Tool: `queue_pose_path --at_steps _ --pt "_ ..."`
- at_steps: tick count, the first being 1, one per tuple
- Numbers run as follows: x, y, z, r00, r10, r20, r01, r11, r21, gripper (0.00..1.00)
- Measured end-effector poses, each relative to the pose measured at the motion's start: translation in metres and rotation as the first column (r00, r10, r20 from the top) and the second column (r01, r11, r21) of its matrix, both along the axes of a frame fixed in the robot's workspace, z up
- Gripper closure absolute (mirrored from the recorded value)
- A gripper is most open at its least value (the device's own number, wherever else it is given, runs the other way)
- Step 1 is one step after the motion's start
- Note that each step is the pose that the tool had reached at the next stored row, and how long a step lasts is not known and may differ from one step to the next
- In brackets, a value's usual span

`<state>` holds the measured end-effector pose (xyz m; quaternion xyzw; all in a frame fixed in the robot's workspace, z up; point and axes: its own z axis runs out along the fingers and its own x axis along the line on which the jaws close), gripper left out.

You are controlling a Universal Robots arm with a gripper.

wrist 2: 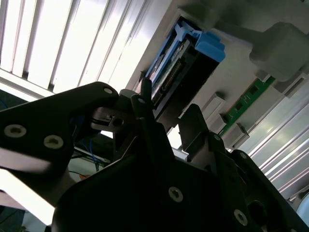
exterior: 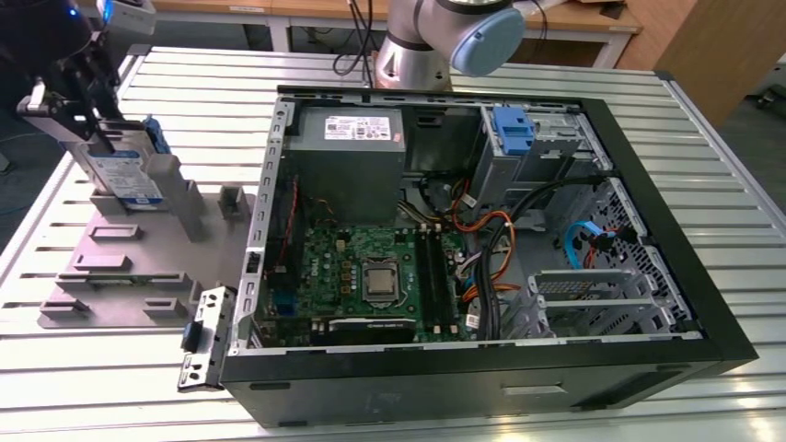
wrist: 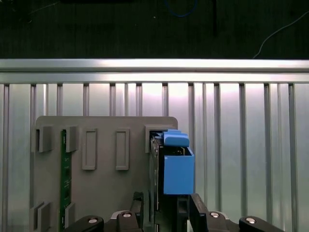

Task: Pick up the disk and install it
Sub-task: 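Pick up the disk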

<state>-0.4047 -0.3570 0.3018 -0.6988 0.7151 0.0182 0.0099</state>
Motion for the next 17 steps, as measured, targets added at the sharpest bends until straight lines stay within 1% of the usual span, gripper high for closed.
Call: queue_pose_path --at_steps 2,4,10,17 --pt "0.0000 0.0020 -0.0001 1.0000 0.000 0.0001 0.000 1.0000 0.0000 0.50" --pt "0.0000 0.0031 -0.0001 1.0000 0.000 0.0001 0.000 1.0000 0.0001 0.50" --pt "0.0007 0.0044 -0.0002 1.0000 0.000 0.0000 0.000 1.0000 0.0000 0.50" --pt "0.0017 0.0041 -0.0005 1.0000 0.000 0.0001 0.000 1.0000 0.0001 0.50"
